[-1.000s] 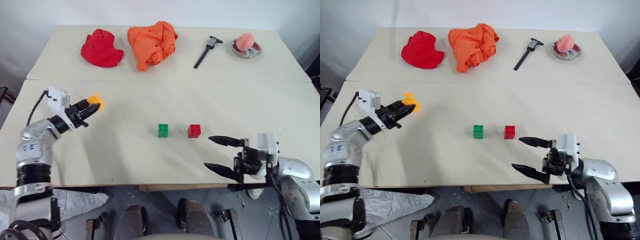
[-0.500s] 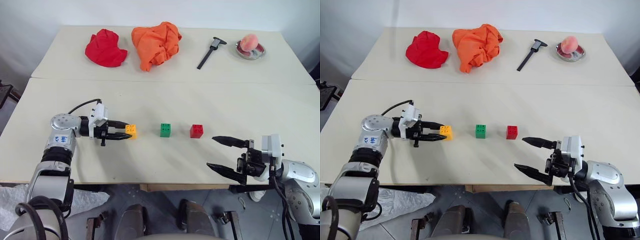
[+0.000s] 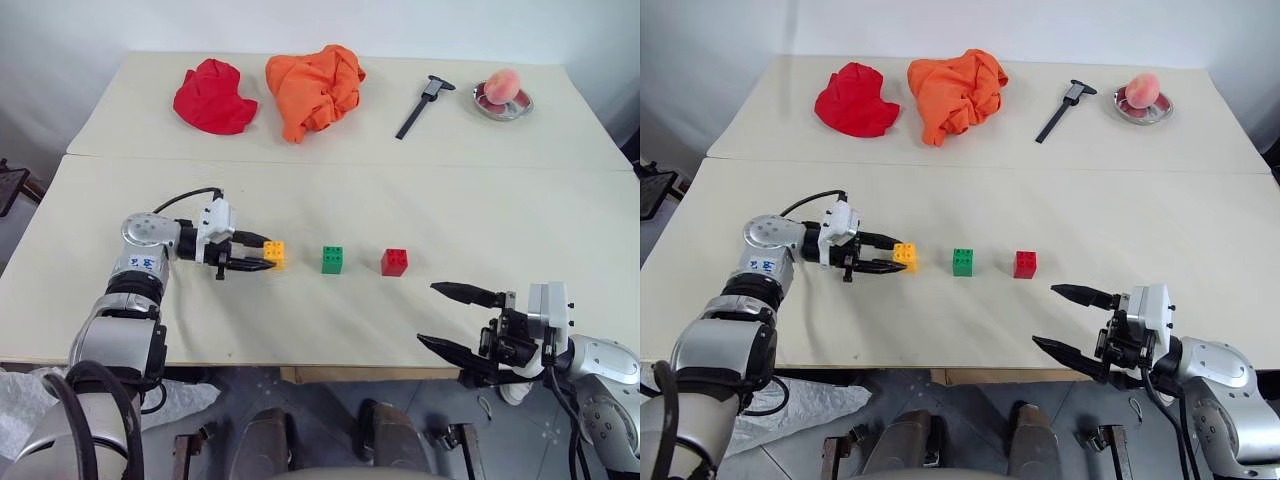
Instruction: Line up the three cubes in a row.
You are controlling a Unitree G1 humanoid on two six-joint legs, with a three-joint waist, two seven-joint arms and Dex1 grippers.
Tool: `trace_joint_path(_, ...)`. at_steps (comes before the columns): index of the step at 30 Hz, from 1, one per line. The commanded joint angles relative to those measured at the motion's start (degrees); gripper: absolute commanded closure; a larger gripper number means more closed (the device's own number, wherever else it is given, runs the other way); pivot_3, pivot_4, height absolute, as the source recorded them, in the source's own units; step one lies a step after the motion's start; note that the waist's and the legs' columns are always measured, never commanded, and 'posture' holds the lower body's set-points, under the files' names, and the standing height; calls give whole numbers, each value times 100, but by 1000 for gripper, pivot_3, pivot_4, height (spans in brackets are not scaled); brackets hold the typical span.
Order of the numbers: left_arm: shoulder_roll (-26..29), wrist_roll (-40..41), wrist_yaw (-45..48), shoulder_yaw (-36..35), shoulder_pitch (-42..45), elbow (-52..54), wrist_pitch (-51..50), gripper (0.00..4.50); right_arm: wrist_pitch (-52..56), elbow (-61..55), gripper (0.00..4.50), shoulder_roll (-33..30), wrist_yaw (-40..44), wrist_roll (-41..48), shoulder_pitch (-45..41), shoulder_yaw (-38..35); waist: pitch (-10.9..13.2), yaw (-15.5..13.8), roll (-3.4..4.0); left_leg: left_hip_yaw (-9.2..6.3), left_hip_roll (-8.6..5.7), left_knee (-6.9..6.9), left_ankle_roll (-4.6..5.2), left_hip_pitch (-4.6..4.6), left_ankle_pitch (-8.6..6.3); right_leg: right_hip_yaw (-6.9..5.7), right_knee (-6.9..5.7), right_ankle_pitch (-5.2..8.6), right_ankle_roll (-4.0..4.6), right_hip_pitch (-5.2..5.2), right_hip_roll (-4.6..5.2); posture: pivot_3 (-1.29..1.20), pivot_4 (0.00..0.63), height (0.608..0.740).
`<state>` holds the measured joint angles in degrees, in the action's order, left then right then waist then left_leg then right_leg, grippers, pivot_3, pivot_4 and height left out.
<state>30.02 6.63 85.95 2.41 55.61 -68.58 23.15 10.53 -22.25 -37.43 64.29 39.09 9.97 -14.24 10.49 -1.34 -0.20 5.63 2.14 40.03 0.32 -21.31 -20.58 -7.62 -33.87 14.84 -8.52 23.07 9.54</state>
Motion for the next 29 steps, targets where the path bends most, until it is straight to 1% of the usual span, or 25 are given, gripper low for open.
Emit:
trace_joint_path(1,73,95,206,-180,145,78,-260,1444,-124,-148,0,89,-57,151,-106,-127,0,5,0,0,0,-1,0,0,0,0,0,0,0,0,0,0,150,740)
trace_joint_path(3,157,248,305,-337,88,245,-342,866,-119,-75,0,79,-34,175,-188,-122,0,8,-1,0,0,-2,0,0,0,-1,1,0,0,0,0,0,150,740)
trace_joint_path(4,217,343,382,-425,26,382,-426,508,-124,-19,0,66,12,186,-226,-126,1,14,-1,0,0,-2,0,-1,0,0,1,0,0,1,0,0,150,740)
trace_joint_path(6,410,586,578,-578,-227,837,-756,13,-124,138,0,19,196,256,-318,-150,1,34,-2,0,1,-3,0,-1,0,0,1,0,0,2,0,0,150,740)
trace_joint_path(8,757,1058,592,-855,-850,1772,-1439,13,4,401,0,-105,555,476,-516,-187,1,101,-1,0,1,-6,0,0,0,1,1,0,0,4,0,0,150,740)
trace_joint_path(10,1098,1625,257,-1329,-1835,3011,-2102,13,-139,1019,0,-209,948,392,-948,-148,1,233,1,1,2,-10,0,5,0,7,0,0,0,5,0,0,150,740)
trace_joint_path(11,1177,1812,80,-1482,-2182,3477,-2339,13,-216,1239,0,-228,1069,337,-1089,-134,2,302,2,4,2,-13,1,9,-2,10,1,0,0,5,0,0,150,740)
trace_joint_path(14,1166,2278,-539,-2142,-3281,4723,-2535,13,-545,2068,0,-121,1371,256,-1635,-197,4,270,3,-3,7,-9,2,5,-3,5,0,1,1,6,0,0,150,740)
trace_joint_path(16,1096,2303,-999,-2376,-3711,5198,-2531,13,-702,2392,0,-149,1635,158,-1815,-144,4,207,2,-7,9,-1,2,3,-3,5,-4,0,1,4,0,0,150,740)
trace_joint_path(18,1037,2320,-1188,-2445,-4010,5513,-2502,13,-729,2579,0,-183,1777,72,-1950,-57,4,123,2,-9,8,2,1,5,-2,5,-5,0,1,1,0,0,150,740)
trace_joint_path(19,1043,2121,-1354,-2449,-4233,5634,-2336,13,-726,2688,0,-190,1942,53,-2095,29,4,110,3,-9,8,3,1,6,-2,3,-6,0,1,-1,0,0,150,740)
trace_joint_path(21,1164,1357,-1727,-2294,-4576,5681,-1647,13,-679,2844,0,-175,2114,23,-2352,161,3,135,5,-4,7,3,1,8,-2,8,-6,0,2,-1,1,0,150,740)
trace_joint_path(23,1041,1485,-1876,-2370,-4507,5588,-1513,13,-704,2960,0,-186,2306,-41,-2474,273,3,145,8,1,8,-2,-1,12,-3,8,-4,0,2,0,0,0,150,740)
trace_joint_path(25,992,1799,-1725,-2389,-4464,5584,-1609,13,-795,3062,0,-190,2429,-141,-2551,342,2,135,8,-3,10,-3,-5,8,-1,1,-6,1,4,3,-1,0,150,740)
trace_joint_path(29,1036,1972,-1641,-2369,-4535,5709,-1648,13,-811,3150,0,-56,2275,-134,-2796,332,2,151,8,4,9,-3,-4,8,-2,6,-6,1,4,6,0,0,150,740)
